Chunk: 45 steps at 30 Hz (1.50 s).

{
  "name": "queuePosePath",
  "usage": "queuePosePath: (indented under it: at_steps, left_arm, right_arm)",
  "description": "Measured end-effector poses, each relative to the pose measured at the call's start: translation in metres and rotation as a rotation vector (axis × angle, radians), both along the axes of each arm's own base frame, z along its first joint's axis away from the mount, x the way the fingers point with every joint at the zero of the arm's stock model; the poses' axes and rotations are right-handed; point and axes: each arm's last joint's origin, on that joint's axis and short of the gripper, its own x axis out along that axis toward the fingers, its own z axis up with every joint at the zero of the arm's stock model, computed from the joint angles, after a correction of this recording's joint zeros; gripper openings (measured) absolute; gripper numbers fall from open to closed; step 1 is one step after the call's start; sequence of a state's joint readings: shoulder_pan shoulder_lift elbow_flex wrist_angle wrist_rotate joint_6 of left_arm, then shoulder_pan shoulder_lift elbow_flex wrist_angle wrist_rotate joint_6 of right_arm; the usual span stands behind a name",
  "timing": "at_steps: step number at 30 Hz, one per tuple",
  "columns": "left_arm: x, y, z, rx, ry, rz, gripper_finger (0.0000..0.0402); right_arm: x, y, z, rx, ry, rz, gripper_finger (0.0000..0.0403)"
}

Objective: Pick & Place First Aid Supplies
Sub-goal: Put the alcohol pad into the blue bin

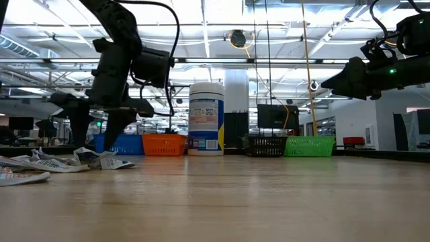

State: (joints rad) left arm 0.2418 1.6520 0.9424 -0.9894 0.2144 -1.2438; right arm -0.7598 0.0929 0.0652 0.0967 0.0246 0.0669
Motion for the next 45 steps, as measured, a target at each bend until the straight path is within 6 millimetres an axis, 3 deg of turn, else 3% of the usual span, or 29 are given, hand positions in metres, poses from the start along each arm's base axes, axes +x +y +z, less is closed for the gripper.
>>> queuePosePath:
  at_steps: [10, 17, 21, 29, 32, 45]
  left_arm:
    - [0.008, -0.031, -0.007, -0.034, 0.026, -0.039, 0.0249]
    - [0.014, -0.04, -0.015, -0.049, 0.013, -0.076, 0.0235]
    - [0.014, -0.041, -0.015, -0.068, 0.009, -0.089, 0.0186]
    - [0.014, -0.041, -0.015, -0.084, -0.018, -0.174, 0.0022]
    - [0.014, -0.038, -0.014, -0.077, -0.023, -0.175, 0.001]
    - [-0.014, -0.007, 0.04, 0.044, -0.165, -0.093, 0.0003]
  right_arm:
    - [0.0, 0.0, 0.0, 0.0, 0.0, 0.0, 0.0352]
    - [0.0, 0.0, 0.0, 0.0, 0.0, 0.0, 0.0352]
    - [0.0, 0.0, 0.0, 0.0, 0.0, 0.0, 0.0352]
    - [0.0, 0.0, 0.0, 0.0, 0.0, 0.0, 0.0352]
    - [0.0, 0.0, 0.0, 0.0, 0.0, 0.0, 0.0352]
    - [0.0, 0.0, 0.0, 0.0, 0.0, 0.0, 0.0352]
